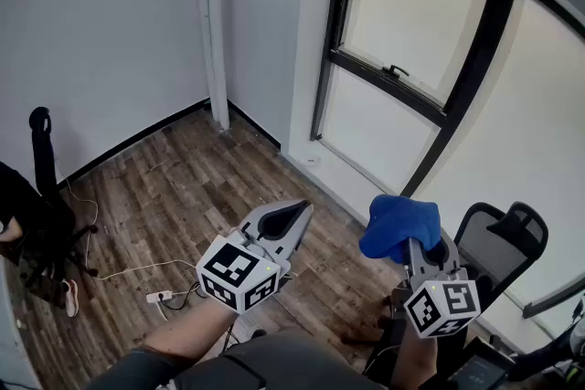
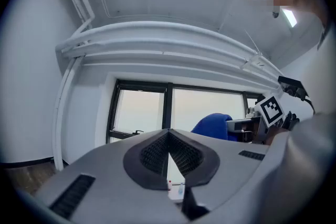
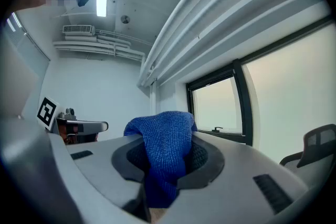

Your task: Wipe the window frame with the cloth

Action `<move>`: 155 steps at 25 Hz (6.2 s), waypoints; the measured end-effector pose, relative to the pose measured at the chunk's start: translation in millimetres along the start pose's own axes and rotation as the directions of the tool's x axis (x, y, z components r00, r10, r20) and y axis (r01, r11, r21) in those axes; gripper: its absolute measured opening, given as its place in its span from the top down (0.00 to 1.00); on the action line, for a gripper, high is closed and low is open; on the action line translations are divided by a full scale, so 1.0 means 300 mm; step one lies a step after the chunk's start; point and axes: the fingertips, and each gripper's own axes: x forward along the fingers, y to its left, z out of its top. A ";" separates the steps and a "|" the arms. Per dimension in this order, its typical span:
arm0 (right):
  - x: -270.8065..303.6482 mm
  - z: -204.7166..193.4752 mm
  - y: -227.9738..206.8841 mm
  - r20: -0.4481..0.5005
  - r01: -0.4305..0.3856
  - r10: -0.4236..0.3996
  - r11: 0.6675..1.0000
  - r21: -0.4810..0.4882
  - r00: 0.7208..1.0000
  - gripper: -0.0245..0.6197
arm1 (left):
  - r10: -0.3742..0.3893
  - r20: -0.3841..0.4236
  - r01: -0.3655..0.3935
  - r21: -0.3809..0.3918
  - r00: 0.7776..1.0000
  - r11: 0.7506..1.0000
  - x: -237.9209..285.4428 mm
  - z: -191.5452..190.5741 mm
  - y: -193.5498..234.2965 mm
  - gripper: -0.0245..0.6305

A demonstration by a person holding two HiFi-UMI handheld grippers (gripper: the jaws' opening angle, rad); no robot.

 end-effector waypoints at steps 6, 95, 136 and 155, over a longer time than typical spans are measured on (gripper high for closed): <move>-0.005 -0.011 0.002 0.001 0.007 -0.007 1.000 0.010 1.000 0.78 | -0.007 -0.001 0.007 -0.012 1.000 1.000 -0.012 -0.003 -0.006 0.95; 2.089 -0.039 -0.545 0.038 -0.033 0.032 0.999 0.033 0.999 0.78 | -0.043 0.017 0.042 0.045 0.999 0.998 1.476 0.012 1.553 0.95; 3.203 0.315 -1.151 0.122 -0.293 0.300 0.953 -0.071 0.946 0.78 | 0.133 0.108 -0.140 0.069 0.985 0.988 2.629 0.310 2.122 0.95; 3.773 0.921 -1.058 0.332 -0.162 0.254 0.946 -0.281 0.909 0.78 | 0.000 0.226 -0.049 0.210 0.974 0.977 2.908 0.826 2.507 0.95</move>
